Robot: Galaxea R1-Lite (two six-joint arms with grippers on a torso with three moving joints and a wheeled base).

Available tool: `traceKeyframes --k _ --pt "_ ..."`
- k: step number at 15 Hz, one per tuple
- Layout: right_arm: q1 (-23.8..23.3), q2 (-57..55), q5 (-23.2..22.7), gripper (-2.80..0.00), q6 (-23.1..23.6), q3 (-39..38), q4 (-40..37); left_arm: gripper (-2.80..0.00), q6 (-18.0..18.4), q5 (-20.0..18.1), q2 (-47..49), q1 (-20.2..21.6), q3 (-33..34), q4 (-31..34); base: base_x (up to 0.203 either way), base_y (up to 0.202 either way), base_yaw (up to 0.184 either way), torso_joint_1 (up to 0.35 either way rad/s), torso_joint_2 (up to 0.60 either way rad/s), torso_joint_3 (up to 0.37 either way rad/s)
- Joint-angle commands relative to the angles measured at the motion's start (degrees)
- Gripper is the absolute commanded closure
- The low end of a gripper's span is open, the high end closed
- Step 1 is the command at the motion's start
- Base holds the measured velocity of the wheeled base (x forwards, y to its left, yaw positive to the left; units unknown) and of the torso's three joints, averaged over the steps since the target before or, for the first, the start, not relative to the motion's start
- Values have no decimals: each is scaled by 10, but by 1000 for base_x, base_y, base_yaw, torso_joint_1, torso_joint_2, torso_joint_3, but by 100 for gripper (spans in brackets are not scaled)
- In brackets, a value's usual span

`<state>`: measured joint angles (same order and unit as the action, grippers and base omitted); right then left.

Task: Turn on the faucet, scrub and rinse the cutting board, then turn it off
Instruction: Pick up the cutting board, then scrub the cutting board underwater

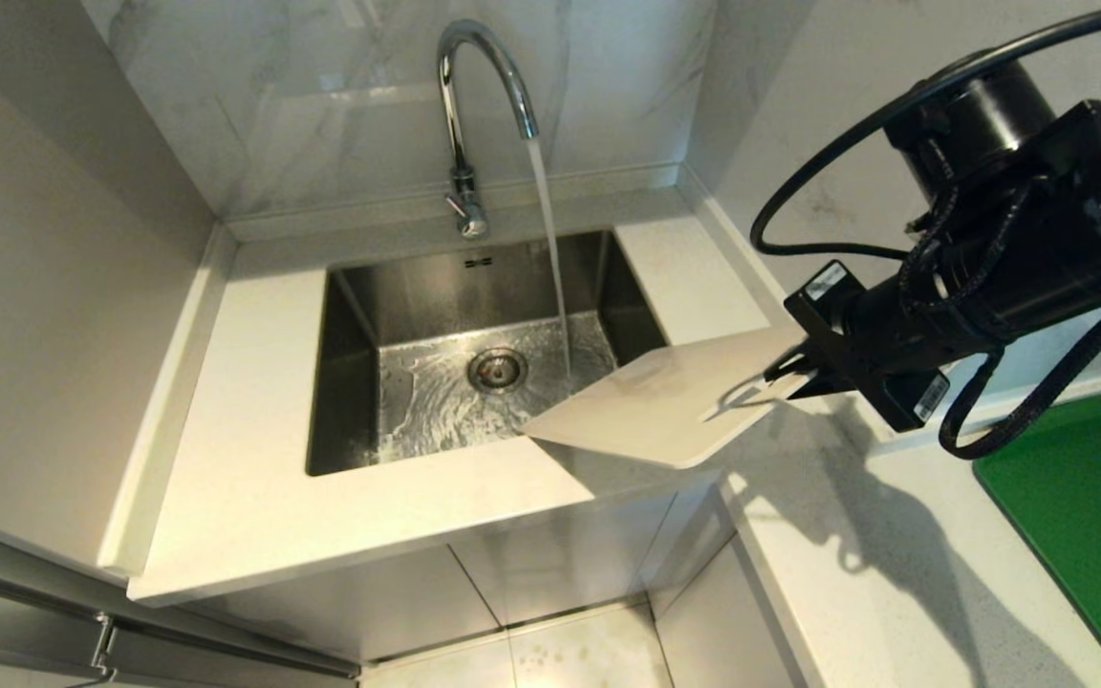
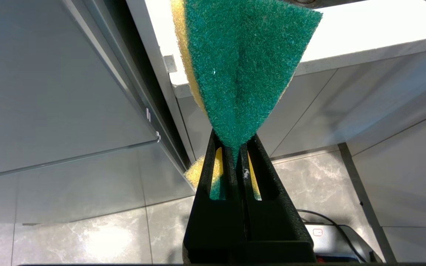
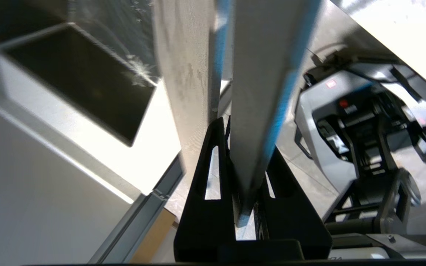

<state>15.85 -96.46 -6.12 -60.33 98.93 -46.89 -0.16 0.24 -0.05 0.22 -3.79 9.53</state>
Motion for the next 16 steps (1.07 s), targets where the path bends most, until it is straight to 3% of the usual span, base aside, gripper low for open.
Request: traceKeyframes --k 1,8,16 --pt "-2 7 -5 0 0 46 -10 0 0 0 0 0 0 0 0 0 0 0 0 0" --pt "-5 22 -20 0 10 108 -19 0 0 0 0 0 0 0 0 0 0 0 0 0" --pt "-14 44 -36 0 42 114 -5 0 0 0 0 0 0 0 0 0 0 0 0 0"
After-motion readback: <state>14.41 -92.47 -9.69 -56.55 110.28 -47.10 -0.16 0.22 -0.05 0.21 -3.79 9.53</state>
